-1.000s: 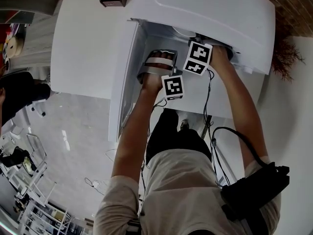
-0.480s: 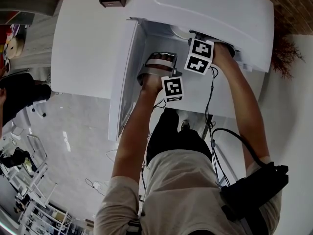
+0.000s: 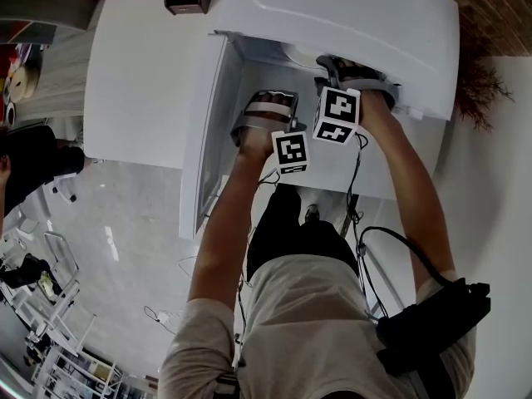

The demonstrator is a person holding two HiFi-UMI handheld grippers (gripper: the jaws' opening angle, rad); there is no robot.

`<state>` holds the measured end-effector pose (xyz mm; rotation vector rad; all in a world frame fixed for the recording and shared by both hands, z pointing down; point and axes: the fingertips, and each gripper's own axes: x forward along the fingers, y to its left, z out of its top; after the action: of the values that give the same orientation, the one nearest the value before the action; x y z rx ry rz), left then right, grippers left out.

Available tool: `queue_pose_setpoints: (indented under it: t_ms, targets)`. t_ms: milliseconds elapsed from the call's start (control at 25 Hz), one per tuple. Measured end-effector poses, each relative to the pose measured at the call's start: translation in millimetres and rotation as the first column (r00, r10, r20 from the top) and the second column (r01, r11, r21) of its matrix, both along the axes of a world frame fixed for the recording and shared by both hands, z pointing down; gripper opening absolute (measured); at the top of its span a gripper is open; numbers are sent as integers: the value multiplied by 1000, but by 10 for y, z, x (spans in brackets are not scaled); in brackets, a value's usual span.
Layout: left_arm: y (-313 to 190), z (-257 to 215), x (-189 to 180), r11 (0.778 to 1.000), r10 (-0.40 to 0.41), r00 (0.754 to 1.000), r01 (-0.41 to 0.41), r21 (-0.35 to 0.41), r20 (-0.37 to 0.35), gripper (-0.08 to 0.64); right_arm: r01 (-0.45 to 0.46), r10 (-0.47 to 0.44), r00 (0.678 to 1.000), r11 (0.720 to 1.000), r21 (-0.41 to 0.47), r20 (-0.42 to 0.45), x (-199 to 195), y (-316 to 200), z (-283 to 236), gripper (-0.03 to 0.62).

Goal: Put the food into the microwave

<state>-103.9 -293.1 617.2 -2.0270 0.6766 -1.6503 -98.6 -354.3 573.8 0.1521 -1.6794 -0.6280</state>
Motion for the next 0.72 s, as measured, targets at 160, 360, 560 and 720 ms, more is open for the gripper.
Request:
queue_pose_setpoints:
  t_ms: [160, 360, 560, 720]
  targets:
    - [37, -6, 31, 1000, 2, 1000, -2, 3, 6, 6, 84, -82, 996, 986, 146, -20, 20, 61, -84, 126]
    - [70, -84, 82, 1000, 3, 1000, -3, 21, 6, 8, 51, -59, 997, 979, 197, 39, 73, 121, -172, 10]
    - [128, -173, 112, 999, -1, 1000, 1, 44, 6, 6, 21, -34, 998, 980, 198, 60, 187, 237, -204, 9]
    - [209, -235, 176, 998, 1, 1000, -1, 60, 9, 6, 29, -44, 997, 976, 218, 67, 249, 390, -232, 8]
